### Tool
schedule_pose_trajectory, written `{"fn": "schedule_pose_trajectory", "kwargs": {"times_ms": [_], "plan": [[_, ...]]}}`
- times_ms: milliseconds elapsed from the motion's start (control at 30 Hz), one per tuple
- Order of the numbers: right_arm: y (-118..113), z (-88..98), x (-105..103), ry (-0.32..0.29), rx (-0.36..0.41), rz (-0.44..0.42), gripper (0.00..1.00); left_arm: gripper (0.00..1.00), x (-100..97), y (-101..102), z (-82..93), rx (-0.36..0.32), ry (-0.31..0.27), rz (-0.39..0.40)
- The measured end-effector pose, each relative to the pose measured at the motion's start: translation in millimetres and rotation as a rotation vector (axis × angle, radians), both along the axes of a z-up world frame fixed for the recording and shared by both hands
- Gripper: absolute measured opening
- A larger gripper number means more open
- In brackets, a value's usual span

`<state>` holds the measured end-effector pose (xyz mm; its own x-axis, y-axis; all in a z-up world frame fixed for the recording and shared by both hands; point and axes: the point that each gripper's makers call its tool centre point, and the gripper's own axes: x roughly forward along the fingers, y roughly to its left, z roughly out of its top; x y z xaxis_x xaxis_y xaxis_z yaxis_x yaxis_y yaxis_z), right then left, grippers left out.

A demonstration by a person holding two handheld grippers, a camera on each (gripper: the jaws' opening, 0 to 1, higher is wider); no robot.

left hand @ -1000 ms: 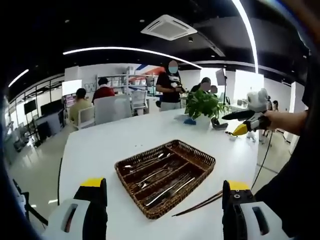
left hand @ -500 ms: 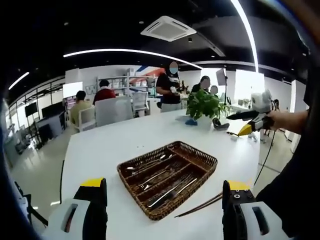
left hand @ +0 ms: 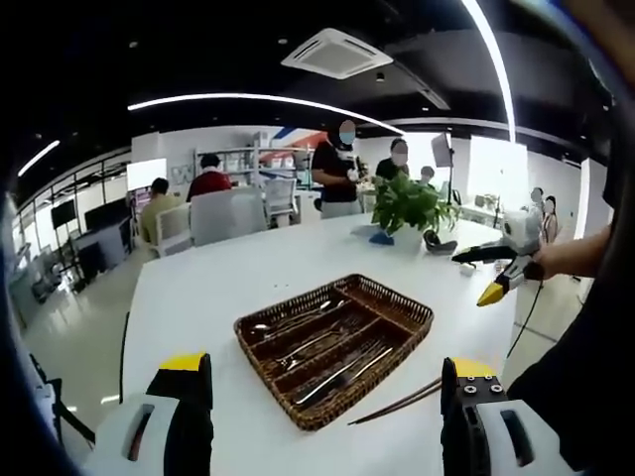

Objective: Arrange the knives, forks, and spoons in their matching storage slots by inserting each utensil handle-first until every utensil is classified and aligned in the correct compartment

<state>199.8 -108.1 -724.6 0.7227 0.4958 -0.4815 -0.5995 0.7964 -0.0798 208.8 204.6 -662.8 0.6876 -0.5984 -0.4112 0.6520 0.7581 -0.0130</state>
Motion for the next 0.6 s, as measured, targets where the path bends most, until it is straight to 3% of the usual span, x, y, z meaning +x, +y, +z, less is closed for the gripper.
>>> {"fn": "schedule_pose_trajectory", "kwargs": {"times_ms": [267,333,600], "plan": [[15,-28.4,-13,0.033,-0.016,0.075,0.9,1.0,-4.7,0,-2.2,0.004,-0.001,-0.004],[20,-48.8,-22,0.092,-0.031,0.092,0.86,1.0,-7.6,-2,-1.1,-0.001,0.001,-0.007],[36,-71.8,-34,0.116,-0.054,0.16,0.76,1.0,-12.6,0,-4.6,0.023,0.037,-0.014]]}}
